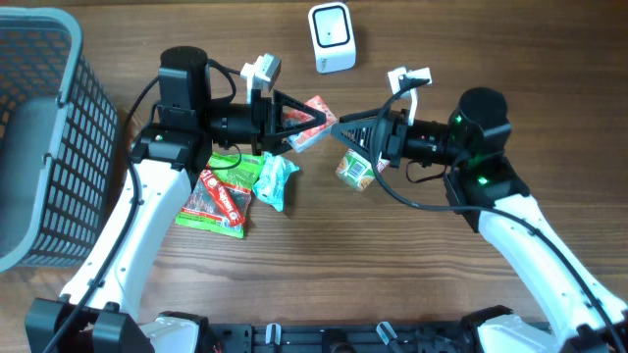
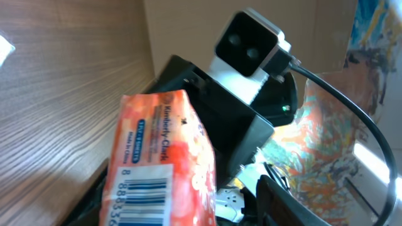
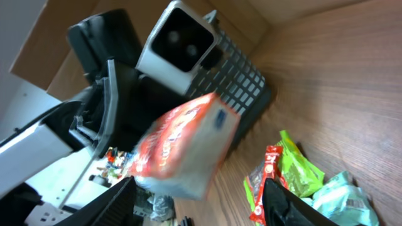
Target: Scan the item barcode
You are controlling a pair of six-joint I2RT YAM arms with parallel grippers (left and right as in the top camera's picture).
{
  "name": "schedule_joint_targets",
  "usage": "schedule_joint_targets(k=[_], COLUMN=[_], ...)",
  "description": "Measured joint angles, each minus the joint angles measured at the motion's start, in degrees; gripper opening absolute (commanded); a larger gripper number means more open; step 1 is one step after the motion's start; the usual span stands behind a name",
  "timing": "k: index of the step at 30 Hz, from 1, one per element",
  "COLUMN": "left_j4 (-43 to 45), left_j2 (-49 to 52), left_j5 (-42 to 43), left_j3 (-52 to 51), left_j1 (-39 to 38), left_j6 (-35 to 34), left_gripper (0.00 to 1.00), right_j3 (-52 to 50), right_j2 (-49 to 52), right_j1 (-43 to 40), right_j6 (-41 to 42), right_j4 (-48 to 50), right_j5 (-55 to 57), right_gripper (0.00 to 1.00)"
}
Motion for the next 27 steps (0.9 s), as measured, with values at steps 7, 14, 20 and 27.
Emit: schedule_joint_targets(k=[7, 14, 20, 27], left_j4=[3.3, 3.8, 3.8, 3.8], left_j2=[0.0, 0.0, 0.0, 0.0], left_j5=[0.4, 0.4, 0.4, 0.4], left_j3=[0.0, 0.0, 0.0, 0.0], left_j1=[0.0, 0.0, 0.0, 0.0], left_j6=[0.0, 0.0, 0.0, 0.0], left_gripper=[0.61, 0.6, 0.59, 0.57], right_j3=[0.0, 0.0, 0.0, 0.0], right_j2=[2.9, 2.9, 2.9, 2.9], right_j1=[0.0, 1.6, 1.6, 1.6], right_j6=[6.5, 10.8, 11.6, 14.4], right_j4=[9.7, 9.8, 9.8, 9.8], right_j5=[-3.0, -3.1, -2.4, 0.2], right_gripper=[0.54, 0.38, 0.47, 0.47])
